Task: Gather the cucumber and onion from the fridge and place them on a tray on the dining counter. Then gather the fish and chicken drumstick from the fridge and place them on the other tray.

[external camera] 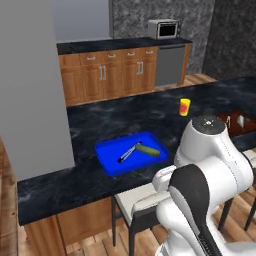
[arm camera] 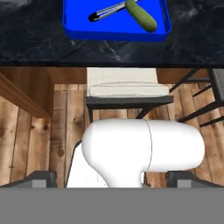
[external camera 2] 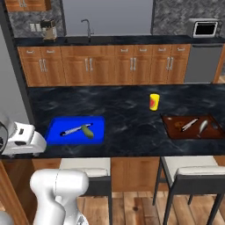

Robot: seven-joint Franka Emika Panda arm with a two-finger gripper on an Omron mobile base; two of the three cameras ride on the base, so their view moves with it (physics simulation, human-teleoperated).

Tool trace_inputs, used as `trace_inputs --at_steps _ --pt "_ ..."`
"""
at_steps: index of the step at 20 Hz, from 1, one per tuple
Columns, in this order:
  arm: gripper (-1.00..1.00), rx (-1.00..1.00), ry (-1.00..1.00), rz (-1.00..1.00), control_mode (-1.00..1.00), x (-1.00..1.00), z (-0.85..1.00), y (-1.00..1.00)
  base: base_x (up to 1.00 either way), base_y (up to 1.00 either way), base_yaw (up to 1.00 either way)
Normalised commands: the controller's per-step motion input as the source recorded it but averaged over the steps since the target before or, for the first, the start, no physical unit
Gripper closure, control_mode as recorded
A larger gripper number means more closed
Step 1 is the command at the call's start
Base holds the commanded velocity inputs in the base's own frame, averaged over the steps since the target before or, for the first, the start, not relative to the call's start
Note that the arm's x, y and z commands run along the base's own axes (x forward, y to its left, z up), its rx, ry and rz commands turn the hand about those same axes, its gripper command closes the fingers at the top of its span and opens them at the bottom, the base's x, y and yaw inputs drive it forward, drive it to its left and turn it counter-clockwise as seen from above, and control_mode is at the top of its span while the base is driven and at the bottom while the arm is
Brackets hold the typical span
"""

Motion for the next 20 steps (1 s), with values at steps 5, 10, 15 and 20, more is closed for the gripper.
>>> trace_inputs --at_steps 5,10,15,20 --pt "-1.00 0.00 0.00 0.00 1.00 0.00 0.00 0.00 -0.60 0.52 0.00" --pt "-1.00 0.00 0.00 0.00 1.00 0.00 0.00 0.00 -0.53 0.92 0.00" --pt "-1.00 0.00 0.00 0.00 1.00 0.00 0.00 0.00 -0.36 1.00 0.00" --pt "-1.00 0.00 0.00 0.00 1.00 0.00 0.00 0.00 -0.28 1.00 0.00"
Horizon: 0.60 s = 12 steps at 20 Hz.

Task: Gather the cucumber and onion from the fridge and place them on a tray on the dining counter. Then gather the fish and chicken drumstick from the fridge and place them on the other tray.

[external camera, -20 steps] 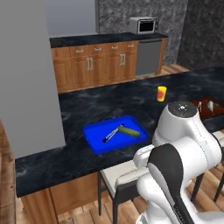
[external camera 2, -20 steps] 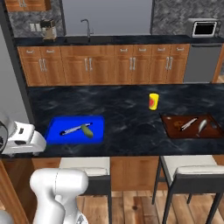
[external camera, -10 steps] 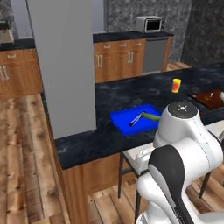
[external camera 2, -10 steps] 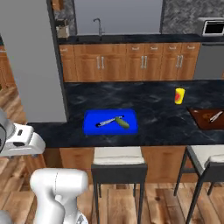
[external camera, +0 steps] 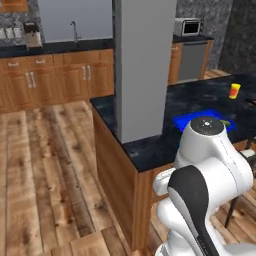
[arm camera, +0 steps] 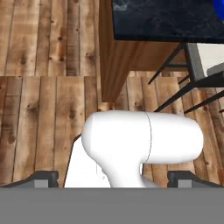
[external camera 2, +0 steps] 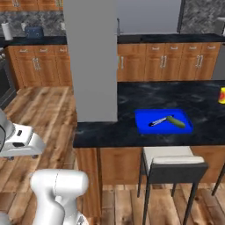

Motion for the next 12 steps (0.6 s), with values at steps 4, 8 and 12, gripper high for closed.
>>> trace_inputs --at_steps 4,8,12 --pt "-1.00 0.00 0.00 0.00 1.00 0.00 0.00 0.00 -0.11 1.00 0.00" --pt "-1.00 0.00 0.00 0.00 1.00 0.00 0.00 0.00 0.08 1.00 0.00" --pt "-1.00 0.00 0.00 0.00 1.00 0.00 0.00 0.00 0.51 0.91 0.02"
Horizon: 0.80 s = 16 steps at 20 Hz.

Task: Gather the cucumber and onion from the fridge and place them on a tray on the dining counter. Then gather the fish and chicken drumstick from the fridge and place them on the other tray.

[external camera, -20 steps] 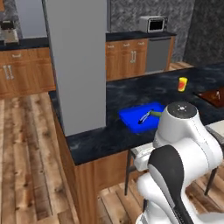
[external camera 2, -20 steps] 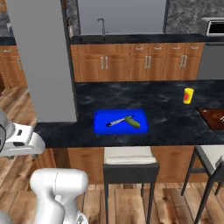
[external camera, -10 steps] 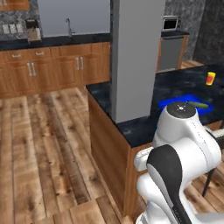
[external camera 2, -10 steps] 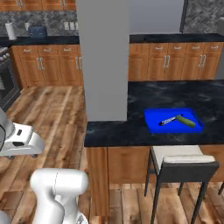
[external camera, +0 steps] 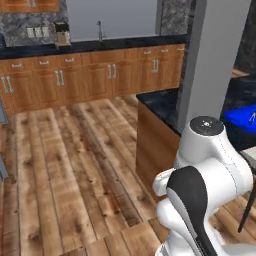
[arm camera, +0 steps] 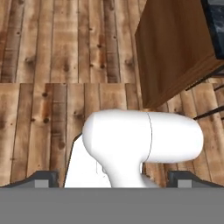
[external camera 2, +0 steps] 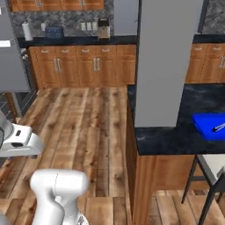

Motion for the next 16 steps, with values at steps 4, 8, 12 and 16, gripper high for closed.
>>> trace_inputs --at_steps 4,8,12,16 --pt "-1.00 0.00 0.00 0.00 1.00 0.00 0.00 0.00 0.88 0.43 0.21" --pt "-1.00 0.00 0.00 0.00 1.00 0.00 0.00 0.00 0.98 0.29 0.31" --pt "-1.00 0.00 0.00 0.00 1.00 0.00 0.00 0.00 0.88 0.16 0.38" --pt "-1.00 0.00 0.00 0.00 1.00 0.00 0.00 0.00 0.67 0.05 0.45"
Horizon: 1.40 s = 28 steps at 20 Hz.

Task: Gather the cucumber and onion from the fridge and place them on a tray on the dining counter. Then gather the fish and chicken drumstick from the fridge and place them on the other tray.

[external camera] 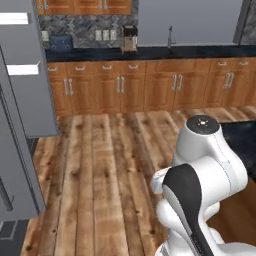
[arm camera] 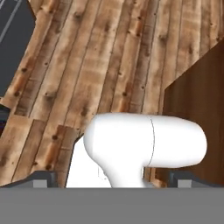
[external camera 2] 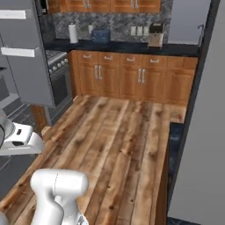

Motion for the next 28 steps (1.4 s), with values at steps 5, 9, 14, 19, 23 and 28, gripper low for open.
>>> trace_inputs --at_steps 5,9,14,19,23,28 --pt "-1.00 0.00 0.00 0.00 1.00 0.00 0.00 0.00 0.57 0.00 0.52" --pt "-1.00 0.00 0.00 0.00 1.00 0.00 0.00 0.00 0.54 -0.03 0.52" --pt "-1.00 0.00 0.00 0.00 1.00 0.00 0.00 0.00 0.59 -0.45 0.40" --pt "-1.00 0.00 0.00 0.00 1.00 0.00 0.00 0.00 0.59 -0.50 0.32" --pt "-1.00 0.00 0.00 0.00 1.00 0.00 0.00 0.00 0.53 -0.50 0.33" --pt "-1.00 0.00 0.00 0.00 1.00 0.00 0.00 0.00 0.54 -0.39 0.34"
